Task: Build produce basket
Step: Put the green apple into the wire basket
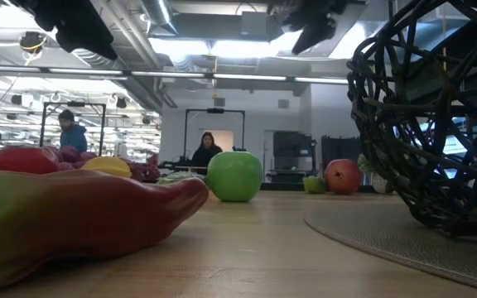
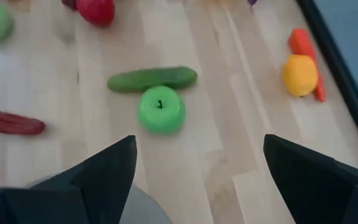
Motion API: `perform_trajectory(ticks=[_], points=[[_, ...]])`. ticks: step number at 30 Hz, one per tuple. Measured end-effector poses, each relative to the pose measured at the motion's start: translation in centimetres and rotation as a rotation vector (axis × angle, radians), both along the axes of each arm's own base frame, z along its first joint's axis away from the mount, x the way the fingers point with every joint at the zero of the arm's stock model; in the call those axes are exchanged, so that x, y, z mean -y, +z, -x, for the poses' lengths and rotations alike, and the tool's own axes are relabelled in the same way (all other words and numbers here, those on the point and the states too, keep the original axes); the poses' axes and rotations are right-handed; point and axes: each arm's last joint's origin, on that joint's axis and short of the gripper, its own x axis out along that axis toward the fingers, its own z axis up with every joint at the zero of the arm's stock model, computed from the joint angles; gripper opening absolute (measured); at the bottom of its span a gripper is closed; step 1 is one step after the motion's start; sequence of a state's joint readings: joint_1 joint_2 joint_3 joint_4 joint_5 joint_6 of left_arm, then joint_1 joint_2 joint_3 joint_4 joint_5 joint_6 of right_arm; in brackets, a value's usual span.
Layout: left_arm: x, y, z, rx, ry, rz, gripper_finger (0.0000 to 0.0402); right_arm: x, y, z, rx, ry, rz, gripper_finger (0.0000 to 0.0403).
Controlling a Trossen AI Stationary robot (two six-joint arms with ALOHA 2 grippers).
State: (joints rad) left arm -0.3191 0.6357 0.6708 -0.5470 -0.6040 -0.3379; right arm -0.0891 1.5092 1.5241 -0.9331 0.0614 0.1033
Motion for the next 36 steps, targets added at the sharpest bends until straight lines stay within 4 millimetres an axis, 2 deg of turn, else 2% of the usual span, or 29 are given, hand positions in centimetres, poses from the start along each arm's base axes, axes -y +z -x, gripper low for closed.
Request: perform_trajectory(ticks=[6,14,20,29,36], points=[[0.0,0.0,0.0,-0.001,-0.01,0.004,0.0279,0.1,-3.6,-3.2,-0.11,0.08,-0.03,0.0342],[0.0,0.0,0.0,-0.007,-0.013,-0.002,0.0279,-0.3,-7.7,-7.1,-0.121,0.215,-0.016,0.0342],[0.0,0.0,0.0,-0.007,-0.013,-0.002,0.0279,-0.7,-11.0,-9.4,-0.141,0.25,-0.004,0.0342],[0.0,0.0,0.0,-0.007,-0.014,-0.003,0.0279,-1.1,-13.6,-10.7,-0.161,0.23,-0.027,0.0338],[0.0,0.0,0.0,-0.006,-0.014,-0.002,0.0279,-1.1,-14.1,-11.0,-0.162,0.216,-0.036,0.0294]])
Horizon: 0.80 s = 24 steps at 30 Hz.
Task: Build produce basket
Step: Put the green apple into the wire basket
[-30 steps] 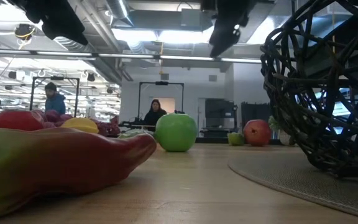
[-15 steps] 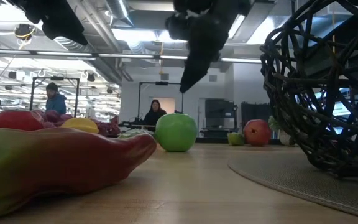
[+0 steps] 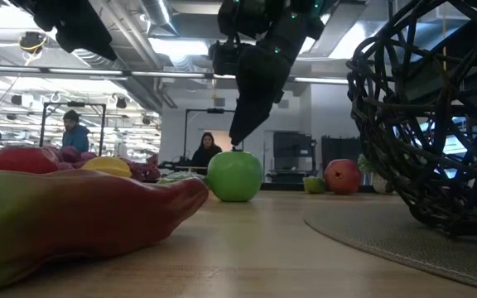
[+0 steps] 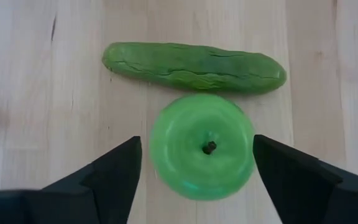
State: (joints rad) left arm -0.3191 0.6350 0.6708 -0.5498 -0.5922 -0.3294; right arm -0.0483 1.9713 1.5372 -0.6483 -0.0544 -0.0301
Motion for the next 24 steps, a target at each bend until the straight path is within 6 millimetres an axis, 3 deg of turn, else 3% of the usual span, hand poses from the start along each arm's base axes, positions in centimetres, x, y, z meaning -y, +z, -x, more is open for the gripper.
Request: perform_trajectory(ticks=[8,24], points=[[0.0,0.0,0.0,0.0,0.0,0.0,0.0279,0.0,-0.6,0.2,-0.012,-0.007,0.006,0.0257],[0.0,0.0,0.0,0.0,0.0,0.0,0.0279,0.3,-1.4,0.2,0.012,-0.022,0.031,0.0251]])
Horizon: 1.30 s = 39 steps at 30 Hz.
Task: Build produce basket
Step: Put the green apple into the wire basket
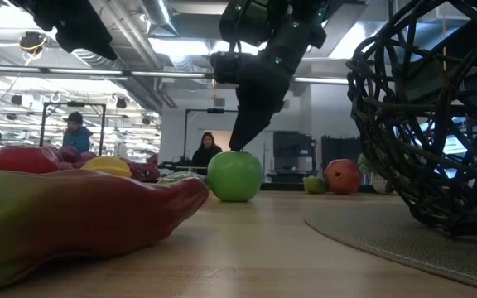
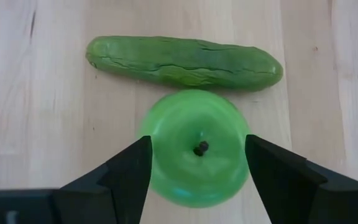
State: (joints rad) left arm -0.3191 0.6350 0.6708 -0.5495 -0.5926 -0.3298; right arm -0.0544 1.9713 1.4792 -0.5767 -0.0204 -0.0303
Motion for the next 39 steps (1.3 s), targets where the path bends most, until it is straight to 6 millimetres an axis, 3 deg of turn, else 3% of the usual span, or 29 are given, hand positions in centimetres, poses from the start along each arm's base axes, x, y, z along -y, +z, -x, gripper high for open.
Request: perform_trajectory(ticks=[7,19,39], points=[[0.0,0.0,0.0,0.0,0.0,0.0,0.0279,0.14,0.0,0.01,0.0,-0.004,0.0,0.0246],[0.04,-0.01,-0.01,-0.022,-0.041,-0.05,0.0279,0.17,0.0,0.01,0.0,-0.001,-0.005,0.0159],[0.08,-0.02,-0.03,-0.031,-0.063,-0.071,0.0279,0.23,-0.81,-0.37,-0.006,0.002,-0.067,0.0155]])
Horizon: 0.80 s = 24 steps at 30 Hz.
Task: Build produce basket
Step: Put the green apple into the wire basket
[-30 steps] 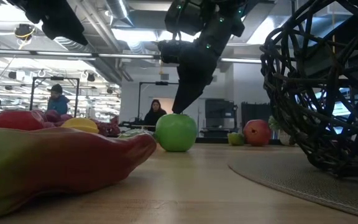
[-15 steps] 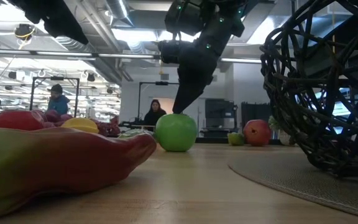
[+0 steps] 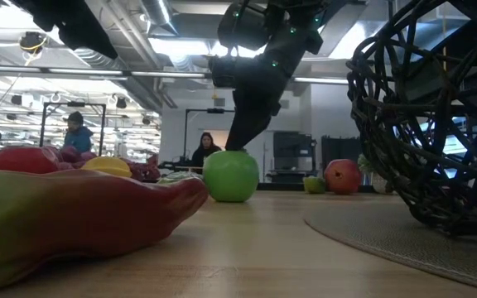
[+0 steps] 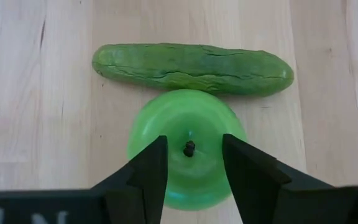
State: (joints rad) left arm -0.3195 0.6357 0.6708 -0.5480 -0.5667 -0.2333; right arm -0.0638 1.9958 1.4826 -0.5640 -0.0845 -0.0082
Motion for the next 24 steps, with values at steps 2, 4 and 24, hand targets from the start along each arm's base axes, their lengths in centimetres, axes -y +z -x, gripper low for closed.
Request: perform_trajectory(ticks=[2,4,24], points=[[0.0,-0.01,0.0,-0.001,0.0,0.0,0.0279,-0.01,-0.02,-0.01,-0.001,-0.002,-0.001,0.015],[-0.01,0.0,0.0,-0.001,0.001,0.0,0.0279,0.0,-0.07,-0.01,-0.002,-0.004,0.002,0.0139],[-0.01,-0.01,0.0,-0.001,0.0,-0.001,0.0279,0.16,-0.25,0.06,-0.014,-0.011,-0.003,0.0003]])
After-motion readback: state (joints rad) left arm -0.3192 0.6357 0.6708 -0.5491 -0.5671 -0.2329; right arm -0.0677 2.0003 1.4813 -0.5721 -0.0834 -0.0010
